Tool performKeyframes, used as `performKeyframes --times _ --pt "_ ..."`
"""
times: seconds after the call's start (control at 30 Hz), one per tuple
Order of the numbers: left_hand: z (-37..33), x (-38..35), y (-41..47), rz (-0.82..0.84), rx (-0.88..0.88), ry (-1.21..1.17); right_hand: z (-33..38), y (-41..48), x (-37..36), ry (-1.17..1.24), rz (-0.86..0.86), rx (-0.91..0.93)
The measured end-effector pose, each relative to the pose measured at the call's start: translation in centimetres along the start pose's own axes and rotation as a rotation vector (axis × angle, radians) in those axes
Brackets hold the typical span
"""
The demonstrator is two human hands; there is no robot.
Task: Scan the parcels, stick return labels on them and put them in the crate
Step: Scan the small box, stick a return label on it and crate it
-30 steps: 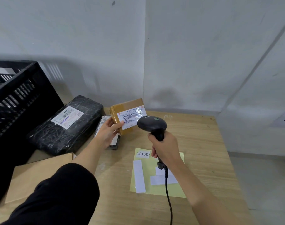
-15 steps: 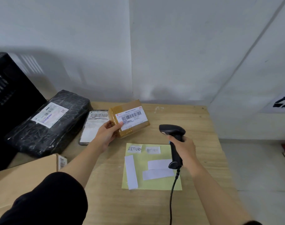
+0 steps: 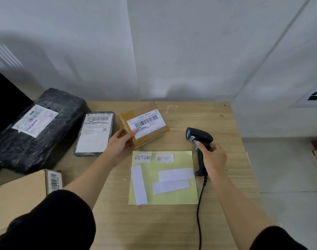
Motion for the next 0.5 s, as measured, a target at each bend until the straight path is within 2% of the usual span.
performKeyframes --times 0.13,0.2,0.27,0.33,0.4,0.5 --pt "-0.1 0.1 -0.3 -0.019 0.004 -0.006 0.3 -0.1 -0.2 -0.010 -0.009 -0.035" --pt "-0.2 0.1 -0.4 -0.030 0.002 -0.001 0.7 -0.7 0.1 -0.051 -0.069 0.002" --pt "-0.3 0.2 -0.6 -0.032 0.003 -0.010 1.8 -1.7 0.5 -0.164 -0.185 0.139" --pt "-0.4 0.4 -0.8 -0.054 -0.002 -0.010 3.4 -3.3 -0.1 -0.209 -0.212 0.377" --pt "-0.6 0.7 -1.0 -0.087 -0.016 0.022 4.5 -5.3 -2.3 -0.190 -0.043 0.561" --pt "-1.1 1.1 -1.3 -0.111 -0.034 0.052 4.7 -7.8 -7.0 -0.232 0.311 0.555"
Point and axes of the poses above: each hand's wrist, its own y-axis towards the middle knuckle, its own x-axis out of the back of the hand, z = x × y, the point moved 4 cm from there along y, towards the middle knuckle, and after that the axes turned 3 degrees about -y, right-handed, at the moved point
